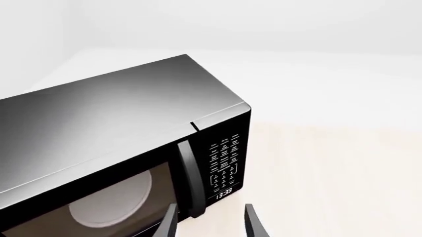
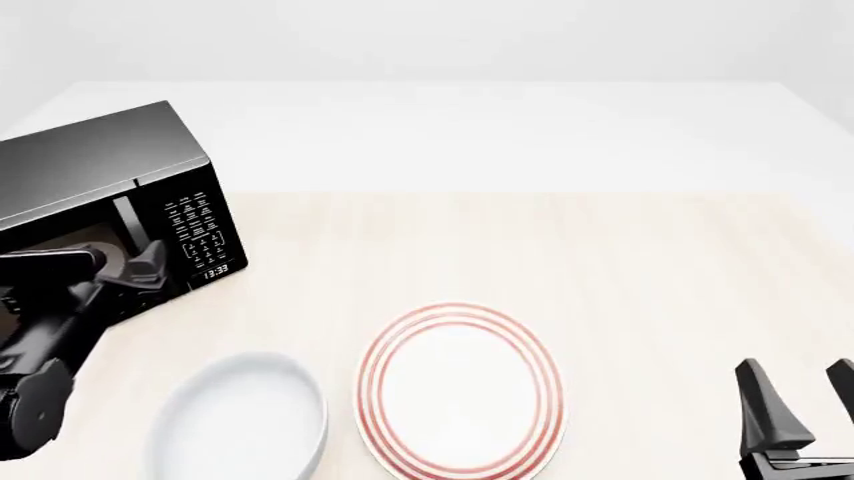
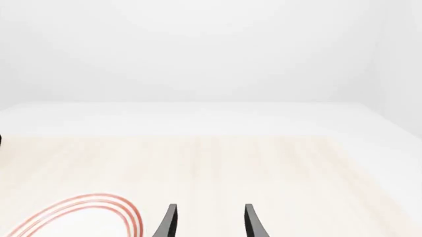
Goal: Open the microwave.
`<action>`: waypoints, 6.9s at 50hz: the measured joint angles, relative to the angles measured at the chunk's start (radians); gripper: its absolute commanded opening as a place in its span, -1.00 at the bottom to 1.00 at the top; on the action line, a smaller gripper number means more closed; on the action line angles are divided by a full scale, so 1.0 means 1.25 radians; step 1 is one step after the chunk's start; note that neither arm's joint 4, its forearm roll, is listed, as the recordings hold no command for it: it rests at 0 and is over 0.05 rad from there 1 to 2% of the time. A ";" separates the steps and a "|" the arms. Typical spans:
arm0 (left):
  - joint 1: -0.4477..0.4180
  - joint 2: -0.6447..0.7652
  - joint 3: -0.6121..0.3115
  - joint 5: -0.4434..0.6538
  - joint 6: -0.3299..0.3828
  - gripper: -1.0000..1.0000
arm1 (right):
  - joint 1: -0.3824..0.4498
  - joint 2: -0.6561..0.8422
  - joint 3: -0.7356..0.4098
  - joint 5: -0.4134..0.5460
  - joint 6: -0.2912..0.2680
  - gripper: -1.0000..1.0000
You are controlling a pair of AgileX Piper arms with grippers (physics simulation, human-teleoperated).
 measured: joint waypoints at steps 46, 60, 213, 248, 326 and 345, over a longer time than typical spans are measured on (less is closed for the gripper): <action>0.028 0.195 -0.080 -0.059 -0.006 1.00 | 0.000 0.000 0.000 0.000 0.000 1.00; 0.032 0.232 -0.107 -0.062 -0.008 1.00 | 0.000 0.000 0.000 0.000 0.000 1.00; -0.011 0.112 0.057 -0.021 -0.028 -1.00 | 0.000 0.000 0.000 0.000 0.000 1.00; -0.017 0.022 0.136 -0.010 -0.019 -1.00 | 0.000 0.000 0.000 0.000 0.000 1.00; -0.032 -0.078 0.145 -0.076 -0.059 1.00 | 0.000 0.000 0.000 0.000 0.000 1.00; -0.037 -0.164 0.147 -0.016 -0.055 1.00 | 0.000 0.000 0.000 0.000 0.000 1.00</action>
